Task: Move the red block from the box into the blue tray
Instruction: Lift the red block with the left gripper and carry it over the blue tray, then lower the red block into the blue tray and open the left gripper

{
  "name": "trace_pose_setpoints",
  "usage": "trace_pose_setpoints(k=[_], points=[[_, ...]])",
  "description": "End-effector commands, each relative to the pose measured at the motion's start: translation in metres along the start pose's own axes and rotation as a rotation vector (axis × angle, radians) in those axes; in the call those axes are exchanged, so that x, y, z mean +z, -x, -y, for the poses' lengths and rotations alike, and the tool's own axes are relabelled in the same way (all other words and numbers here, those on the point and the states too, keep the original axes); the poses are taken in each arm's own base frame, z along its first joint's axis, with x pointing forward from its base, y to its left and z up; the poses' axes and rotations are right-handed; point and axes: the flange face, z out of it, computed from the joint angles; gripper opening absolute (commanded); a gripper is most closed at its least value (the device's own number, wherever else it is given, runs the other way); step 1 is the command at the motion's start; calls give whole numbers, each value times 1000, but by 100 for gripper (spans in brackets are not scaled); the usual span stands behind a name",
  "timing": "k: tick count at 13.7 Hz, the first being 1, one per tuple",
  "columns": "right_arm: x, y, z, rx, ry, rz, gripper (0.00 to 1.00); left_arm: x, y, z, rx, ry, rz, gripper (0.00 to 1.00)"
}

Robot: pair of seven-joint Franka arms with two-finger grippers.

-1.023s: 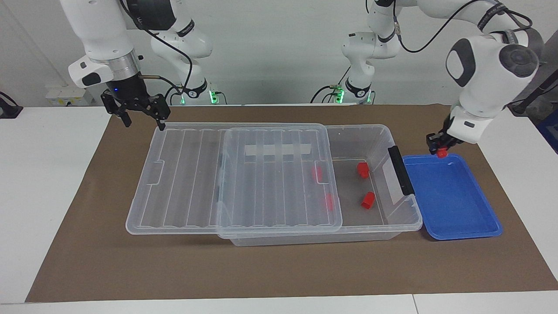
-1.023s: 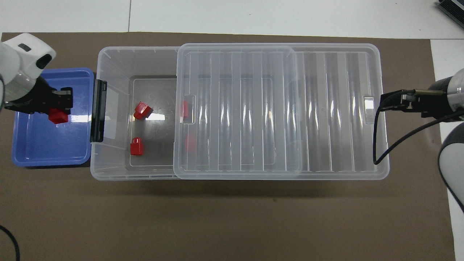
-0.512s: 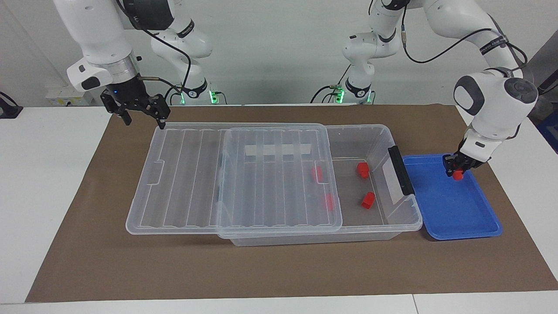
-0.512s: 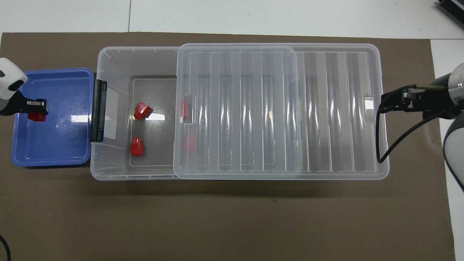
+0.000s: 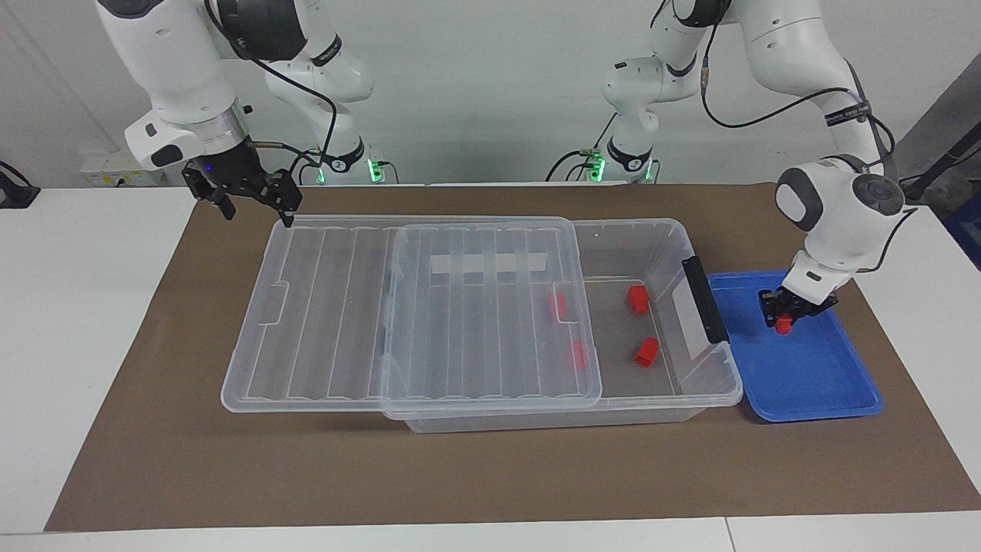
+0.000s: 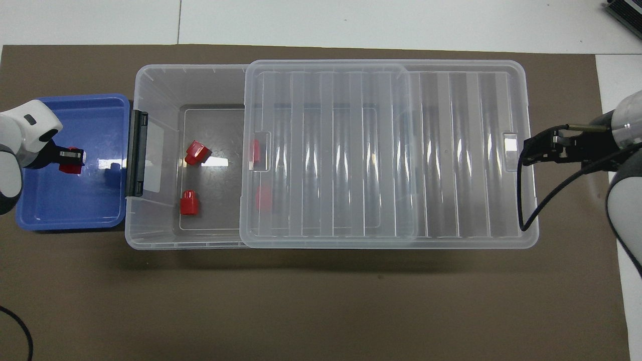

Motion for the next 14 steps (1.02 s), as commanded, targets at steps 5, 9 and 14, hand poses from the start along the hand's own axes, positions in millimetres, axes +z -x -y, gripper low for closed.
trace_pose_setpoints(k=[5, 9, 14], points=[[-1, 7, -6, 23, -15, 1, 100, 29, 11, 15, 20, 46, -37, 0], [-1, 6, -12, 31, -16, 0, 100, 47, 15, 12, 2, 44, -75, 0], [-1, 6, -12, 31, -16, 0, 100, 52, 17, 7, 1, 37, -94, 0]])
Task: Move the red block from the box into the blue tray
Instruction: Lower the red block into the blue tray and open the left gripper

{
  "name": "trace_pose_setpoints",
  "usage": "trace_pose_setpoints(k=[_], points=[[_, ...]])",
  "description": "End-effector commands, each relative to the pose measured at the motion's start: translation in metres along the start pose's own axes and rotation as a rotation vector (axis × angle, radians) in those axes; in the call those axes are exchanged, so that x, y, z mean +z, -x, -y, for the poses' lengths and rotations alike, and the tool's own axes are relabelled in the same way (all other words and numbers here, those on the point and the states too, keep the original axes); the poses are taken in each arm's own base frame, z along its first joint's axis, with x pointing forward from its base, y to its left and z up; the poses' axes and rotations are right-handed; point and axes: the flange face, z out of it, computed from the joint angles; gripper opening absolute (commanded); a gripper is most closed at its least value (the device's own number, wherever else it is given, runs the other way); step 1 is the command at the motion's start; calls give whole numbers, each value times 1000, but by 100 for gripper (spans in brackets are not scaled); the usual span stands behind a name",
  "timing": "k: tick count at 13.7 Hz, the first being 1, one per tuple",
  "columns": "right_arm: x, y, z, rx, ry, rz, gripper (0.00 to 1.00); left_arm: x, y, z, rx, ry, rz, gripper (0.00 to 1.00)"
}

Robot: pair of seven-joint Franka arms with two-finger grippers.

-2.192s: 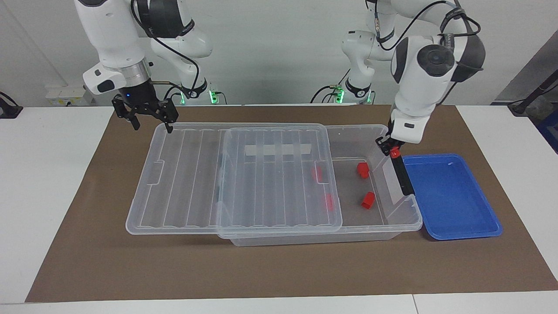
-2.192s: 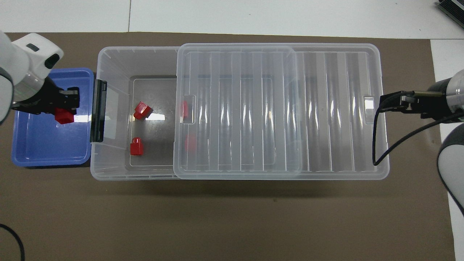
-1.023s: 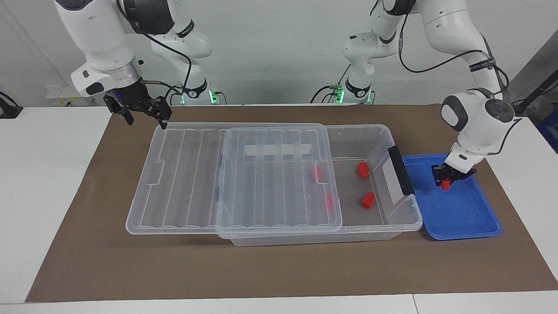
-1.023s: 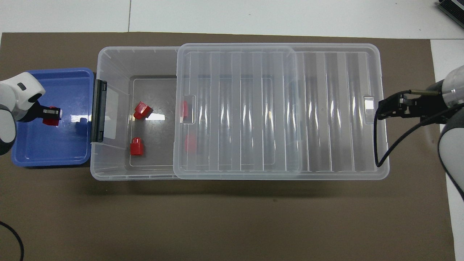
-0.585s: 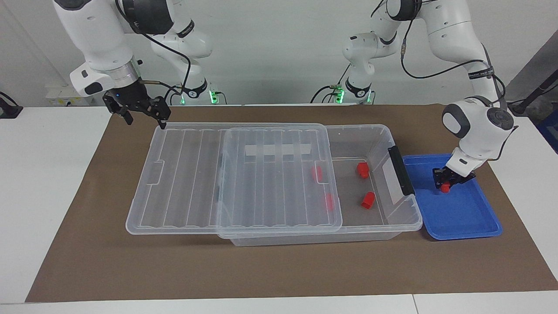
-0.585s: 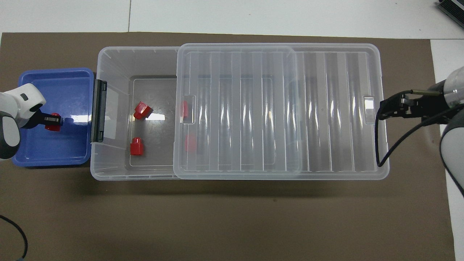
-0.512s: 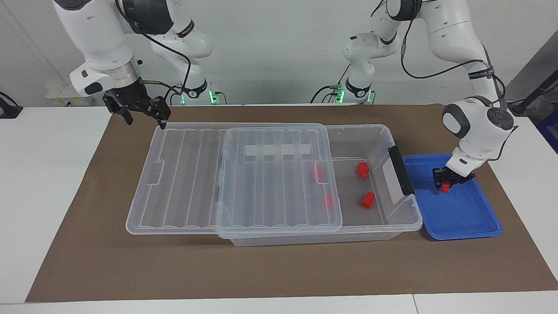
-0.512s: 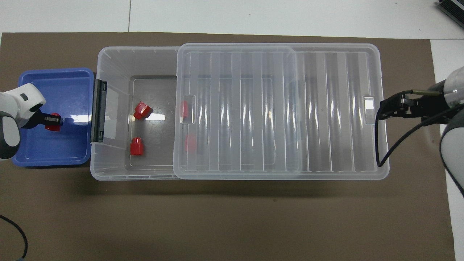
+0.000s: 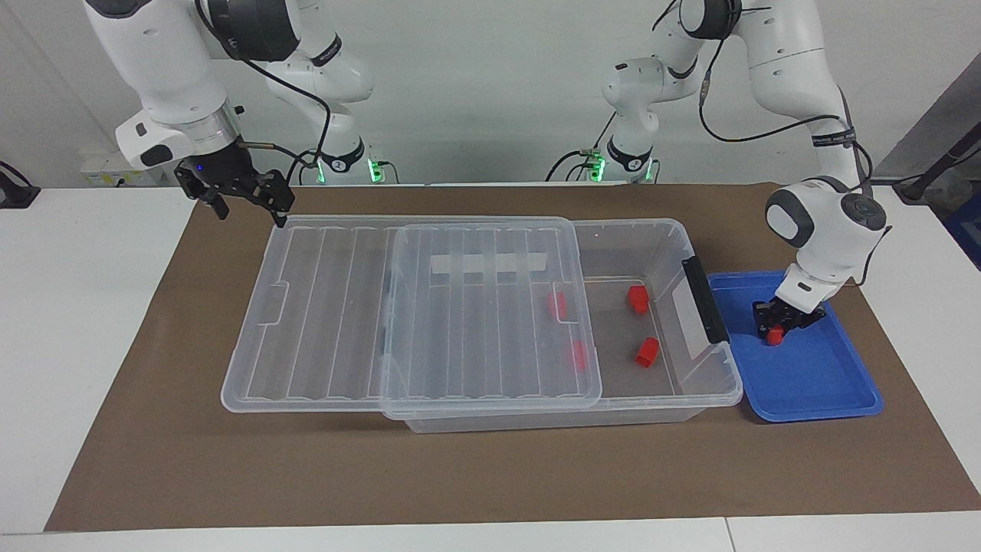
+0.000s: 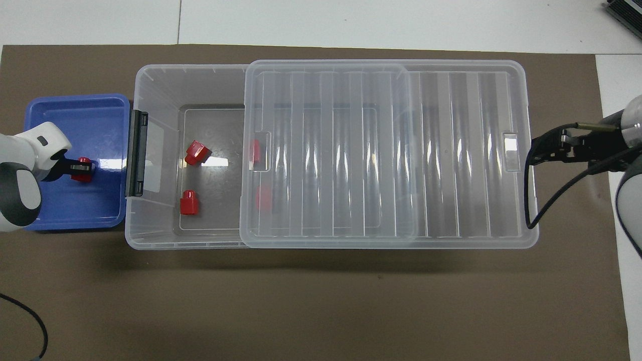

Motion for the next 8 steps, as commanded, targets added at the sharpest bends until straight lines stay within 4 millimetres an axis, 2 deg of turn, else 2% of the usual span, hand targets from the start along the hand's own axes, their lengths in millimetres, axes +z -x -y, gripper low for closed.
trace_pose_setpoints(k=[1, 2, 4, 8], points=[[-1, 7, -3, 14, -15, 1, 100, 7, 4, -4, 5, 4, -31, 0], [-1, 7, -3, 14, -15, 1, 100, 7, 3, -6, 8, 4, -31, 18], [-1, 7, -3, 14, -15, 1, 100, 7, 3, -6, 11, 3, -30, 69], [-1, 7, -3, 14, -15, 1, 100, 1, -2, -5, 10, 5, -28, 78]])
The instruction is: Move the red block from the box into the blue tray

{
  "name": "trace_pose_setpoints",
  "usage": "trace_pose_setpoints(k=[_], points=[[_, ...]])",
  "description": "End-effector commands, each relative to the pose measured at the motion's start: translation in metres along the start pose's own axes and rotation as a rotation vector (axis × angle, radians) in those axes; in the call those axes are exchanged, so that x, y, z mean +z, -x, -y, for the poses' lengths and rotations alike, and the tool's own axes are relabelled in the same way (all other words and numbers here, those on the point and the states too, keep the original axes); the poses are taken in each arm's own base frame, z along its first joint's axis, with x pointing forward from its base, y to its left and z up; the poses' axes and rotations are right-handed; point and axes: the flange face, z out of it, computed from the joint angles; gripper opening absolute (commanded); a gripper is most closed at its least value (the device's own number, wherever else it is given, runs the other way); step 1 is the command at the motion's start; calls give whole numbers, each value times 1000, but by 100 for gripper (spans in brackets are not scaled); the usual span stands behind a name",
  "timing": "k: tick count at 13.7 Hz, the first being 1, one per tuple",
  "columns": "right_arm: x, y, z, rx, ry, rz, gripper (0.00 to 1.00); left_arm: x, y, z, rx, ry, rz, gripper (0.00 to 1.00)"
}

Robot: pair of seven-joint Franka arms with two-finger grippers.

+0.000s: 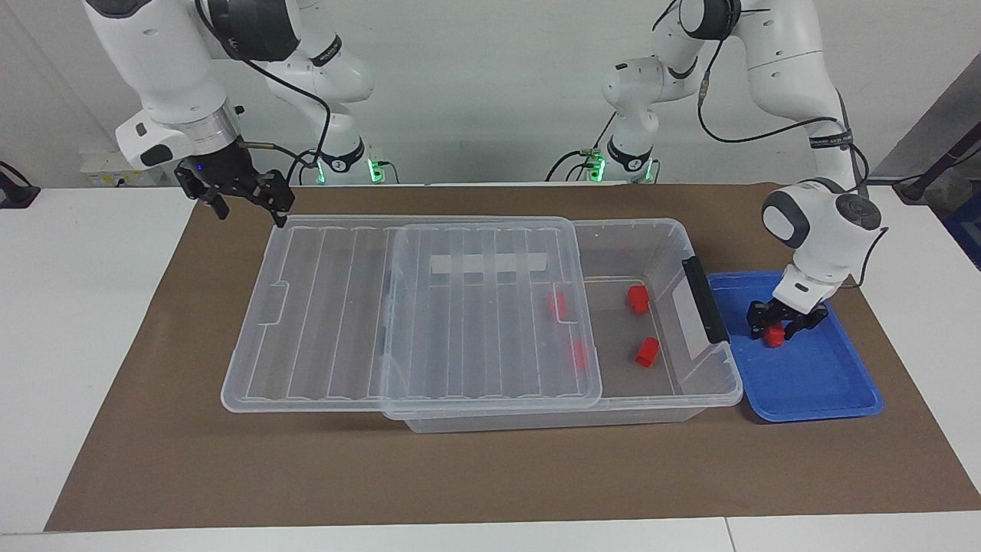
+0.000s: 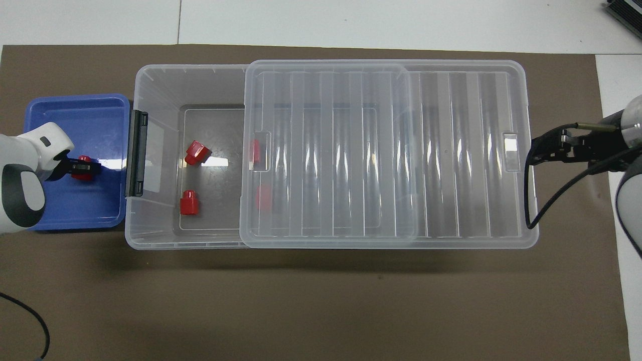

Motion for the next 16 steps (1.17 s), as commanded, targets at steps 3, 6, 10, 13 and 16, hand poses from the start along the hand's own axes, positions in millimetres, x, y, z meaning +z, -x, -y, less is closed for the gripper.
trace_pose_setpoints(k=[3, 6, 10, 13, 16], points=[[-1, 7, -3, 14, -15, 1, 100, -42, -24, 5, 5, 36, 35, 81], [-1, 7, -3, 14, -15, 1, 100, -106, -49, 7, 12, 65, 79, 83], [-1, 7, -3, 14, -15, 1, 100, -193, -58, -3, 27, 89, 121, 94], [-1, 7, -3, 14, -15, 1, 100, -253, -63, -29, -18, 95, 201, 100], [-1, 7, -3, 14, -15, 1, 100, -293, -54, -54, 9, 101, 218, 100]])
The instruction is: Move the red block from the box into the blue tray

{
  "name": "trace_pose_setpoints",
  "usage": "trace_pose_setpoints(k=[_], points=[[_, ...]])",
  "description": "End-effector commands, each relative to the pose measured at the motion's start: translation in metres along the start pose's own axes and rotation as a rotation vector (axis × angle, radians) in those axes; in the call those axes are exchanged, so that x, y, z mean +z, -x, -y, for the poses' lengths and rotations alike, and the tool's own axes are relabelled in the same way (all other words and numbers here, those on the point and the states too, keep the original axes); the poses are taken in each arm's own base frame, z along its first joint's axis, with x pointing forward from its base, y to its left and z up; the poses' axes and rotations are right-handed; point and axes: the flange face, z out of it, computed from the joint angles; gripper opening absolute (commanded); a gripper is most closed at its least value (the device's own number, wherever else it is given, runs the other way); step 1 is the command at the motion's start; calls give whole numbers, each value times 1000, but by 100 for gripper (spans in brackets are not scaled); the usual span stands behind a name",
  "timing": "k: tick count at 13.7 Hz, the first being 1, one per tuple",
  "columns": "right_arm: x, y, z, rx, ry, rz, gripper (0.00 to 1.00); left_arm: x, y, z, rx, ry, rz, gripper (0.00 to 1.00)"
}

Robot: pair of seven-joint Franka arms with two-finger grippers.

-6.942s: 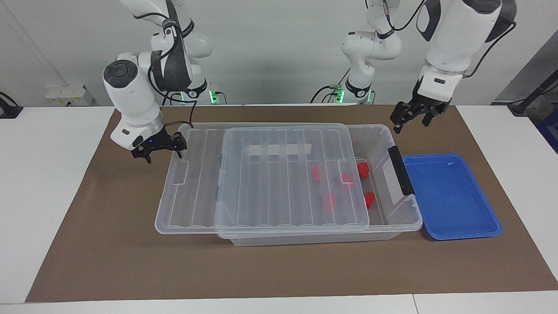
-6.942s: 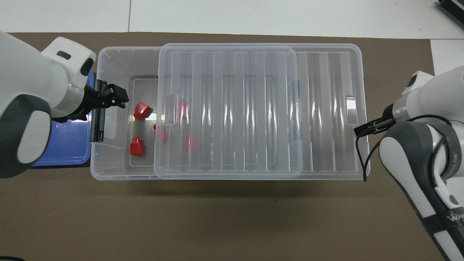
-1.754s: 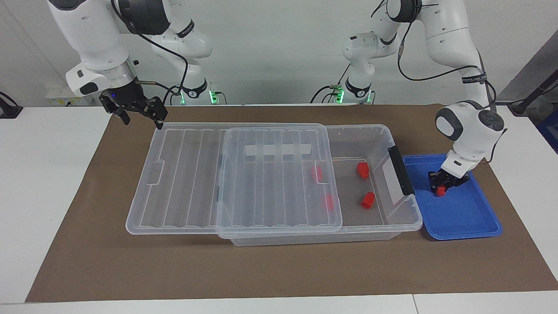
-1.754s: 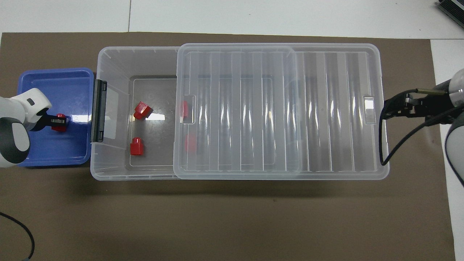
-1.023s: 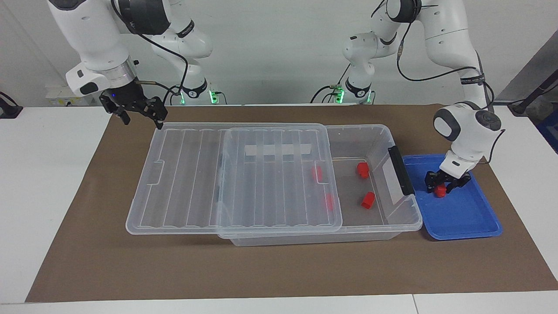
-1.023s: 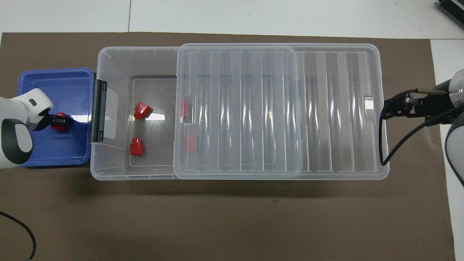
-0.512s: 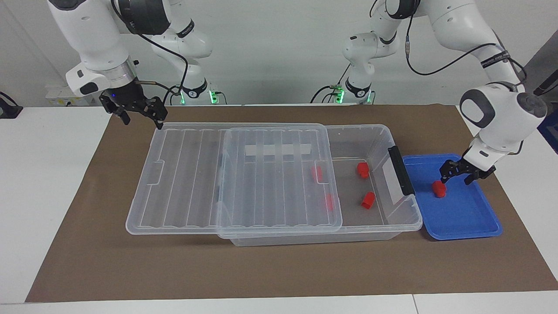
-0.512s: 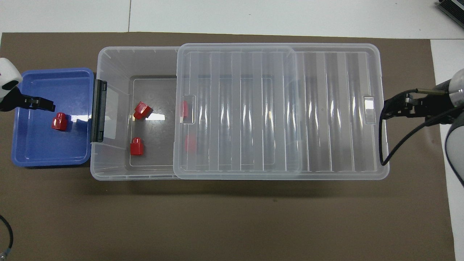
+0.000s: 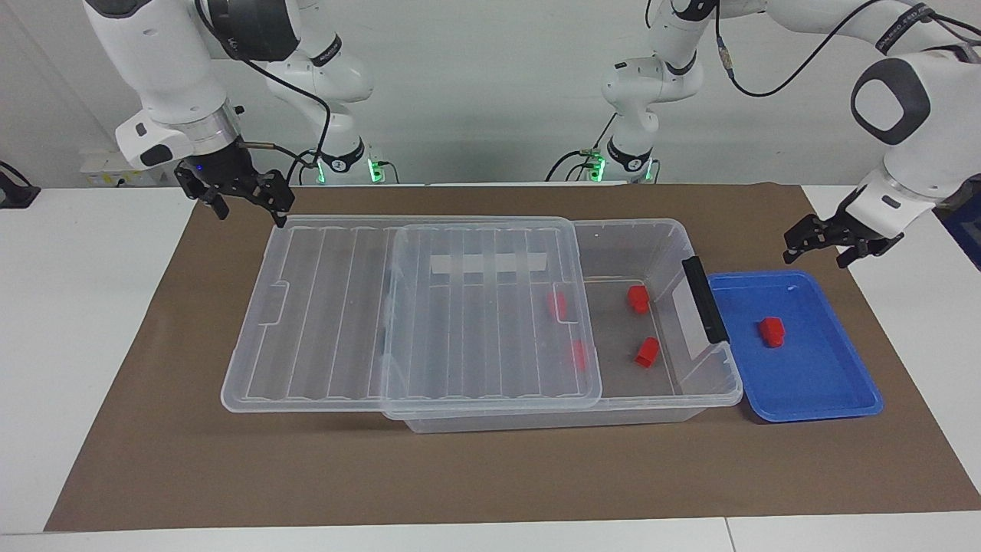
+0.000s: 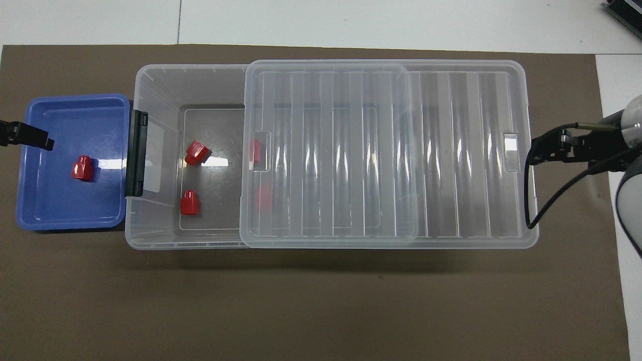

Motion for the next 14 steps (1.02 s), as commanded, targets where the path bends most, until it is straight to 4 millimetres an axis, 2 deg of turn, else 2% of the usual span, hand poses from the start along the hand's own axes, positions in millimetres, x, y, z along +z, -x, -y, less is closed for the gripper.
trace_pose_setpoints(k=[1, 2, 3, 4, 6, 8, 9, 10, 12, 13, 14], points=[[-1, 7, -3, 14, -15, 1, 100, -34, 19, -17, 0, 1, -5, 100], [-1, 7, -3, 14, -15, 1, 100, -59, 34, -27, 12, -7, -43, 100], [-1, 7, -3, 14, -15, 1, 100, -54, 43, -37, 36, -1, -29, 100], [-1, 7, -3, 14, -15, 1, 100, -36, 53, -42, 37, 8, -4, 100], [-1, 7, -3, 14, -15, 1, 100, -23, 59, -47, 43, 6, -23, 100], [-1, 8, -2, 14, -14, 7, 100, -25, 58, -45, 44, 3, -35, 100], [0, 8, -2, 13, -14, 8, 100, -28, 58, -52, 55, 0, -40, 100], [-1, 8, -3, 13, -14, 5, 100, -38, 62, -69, 86, -12, -58, 100], [-3, 5, -3, 18, -19, -16, 100, -45, 71, -83, 112, -35, -49, 100], [-3, 1, -2, 13, -26, -44, 82, -46, 73, -88, 118, -36, -43, 100], [-4, -1, -2, 16, -30, -62, 41, -47, 74, -89, 121, -35, -43, 100]])
